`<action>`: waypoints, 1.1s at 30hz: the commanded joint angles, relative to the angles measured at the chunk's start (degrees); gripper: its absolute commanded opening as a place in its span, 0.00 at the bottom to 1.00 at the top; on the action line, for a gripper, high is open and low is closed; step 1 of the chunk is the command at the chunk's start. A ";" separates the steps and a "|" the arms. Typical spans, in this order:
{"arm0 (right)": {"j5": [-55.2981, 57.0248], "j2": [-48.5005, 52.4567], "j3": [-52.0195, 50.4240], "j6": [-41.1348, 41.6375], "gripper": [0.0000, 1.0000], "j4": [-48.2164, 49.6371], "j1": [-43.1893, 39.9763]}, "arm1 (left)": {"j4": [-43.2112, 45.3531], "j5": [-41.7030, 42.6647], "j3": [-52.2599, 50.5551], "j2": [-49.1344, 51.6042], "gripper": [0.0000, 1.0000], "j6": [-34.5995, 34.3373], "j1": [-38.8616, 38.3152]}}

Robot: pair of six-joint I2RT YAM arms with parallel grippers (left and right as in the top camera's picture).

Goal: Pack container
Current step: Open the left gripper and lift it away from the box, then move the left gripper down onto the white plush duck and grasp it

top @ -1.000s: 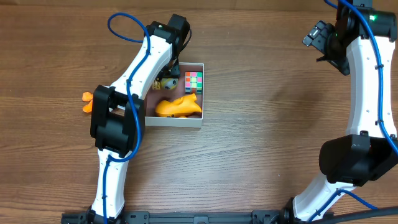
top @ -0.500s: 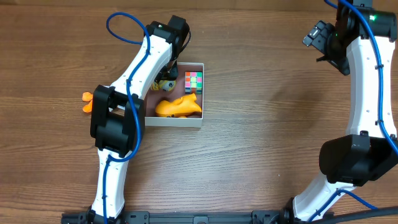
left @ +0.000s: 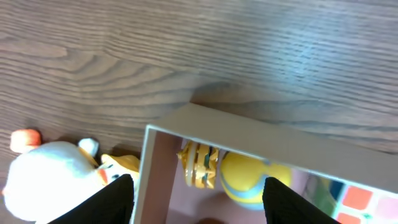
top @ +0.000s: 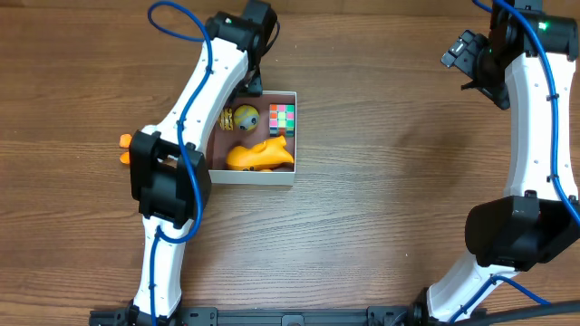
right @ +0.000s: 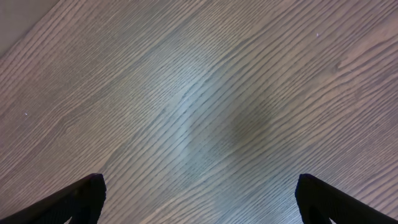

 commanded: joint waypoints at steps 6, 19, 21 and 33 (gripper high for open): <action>0.15 -0.85 0.11 0.26 1.00 0.24 0.15 | -9.09 -2.47 14.60 0.11 0.66 0.11 0.92; 0.15 -0.85 0.11 0.26 1.00 0.24 0.15 | -18.16 -3.06 17.62 -5.31 0.69 -2.23 10.47; 0.15 -0.85 0.11 0.26 1.00 0.24 0.15 | -18.16 -3.61 17.62 -5.46 0.71 -1.36 12.07; 0.15 -0.85 0.11 0.26 1.00 0.24 0.15 | -16.57 -3.19 10.34 -5.44 0.73 -2.29 19.21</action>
